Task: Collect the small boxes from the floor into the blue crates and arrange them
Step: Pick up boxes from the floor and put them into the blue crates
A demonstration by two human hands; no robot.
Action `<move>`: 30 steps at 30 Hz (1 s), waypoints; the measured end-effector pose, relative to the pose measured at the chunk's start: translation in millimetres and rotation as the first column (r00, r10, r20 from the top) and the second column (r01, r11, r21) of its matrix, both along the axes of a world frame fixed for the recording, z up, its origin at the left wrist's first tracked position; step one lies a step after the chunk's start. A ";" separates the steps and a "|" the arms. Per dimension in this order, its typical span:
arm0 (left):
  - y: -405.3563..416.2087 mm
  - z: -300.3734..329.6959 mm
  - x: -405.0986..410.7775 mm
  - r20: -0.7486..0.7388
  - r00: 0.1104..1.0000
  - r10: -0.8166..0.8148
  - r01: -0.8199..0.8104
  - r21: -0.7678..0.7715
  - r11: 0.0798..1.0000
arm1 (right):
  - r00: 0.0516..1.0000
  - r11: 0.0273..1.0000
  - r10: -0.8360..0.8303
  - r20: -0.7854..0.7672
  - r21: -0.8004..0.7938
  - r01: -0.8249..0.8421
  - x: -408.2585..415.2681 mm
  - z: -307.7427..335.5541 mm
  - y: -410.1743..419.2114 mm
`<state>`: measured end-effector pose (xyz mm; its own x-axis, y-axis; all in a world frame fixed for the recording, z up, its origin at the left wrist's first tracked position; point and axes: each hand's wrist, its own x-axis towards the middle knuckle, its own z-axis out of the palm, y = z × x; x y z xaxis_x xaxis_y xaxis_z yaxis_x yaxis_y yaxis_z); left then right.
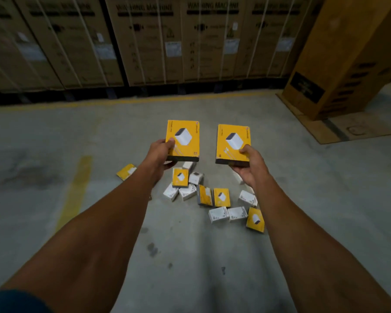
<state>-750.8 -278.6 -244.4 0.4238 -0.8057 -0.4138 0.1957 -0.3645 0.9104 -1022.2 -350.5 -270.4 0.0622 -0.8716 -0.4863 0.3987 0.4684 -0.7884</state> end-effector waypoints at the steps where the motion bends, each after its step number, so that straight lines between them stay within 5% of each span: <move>1: 5.3 36.1 1.0 -0.023 1.000 0.009 -0.009 -0.009 1.000 | 1.000 1.000 0.018 0.003 -0.008 -0.018 4.8 35.4 2.1; 7: 37.8 236.3 29.3 -0.052 0.995 0.087 -0.089 -0.042 0.995 | 0.995 0.993 0.096 -0.016 -0.060 -0.097 40.8 238.7 15.9; 14: 95.5 387.9 77.9 -0.065 0.976 0.206 -0.212 -0.117 0.970 | 0.959 0.942 0.277 -0.067 -0.180 -0.285 105.0 404.0 47.3; 19: 144.8 424.9 135.1 0.037 0.951 0.307 -0.293 -0.204 0.934 | 0.928 0.908 0.254 -0.271 -0.264 -0.325 172.2 438.1 82.3; 23: 189.0 426.4 196.8 0.264 0.891 0.370 -0.313 -0.233 0.921 | 0.843 0.838 0.165 -0.512 -0.378 -0.394 246.8 443.6 119.3; 30: 268.1 429.4 325.5 0.329 0.809 0.487 -0.417 -0.263 0.870 | 0.800 0.756 0.212 -0.562 -0.424 -0.498 402.6 450.3 174.1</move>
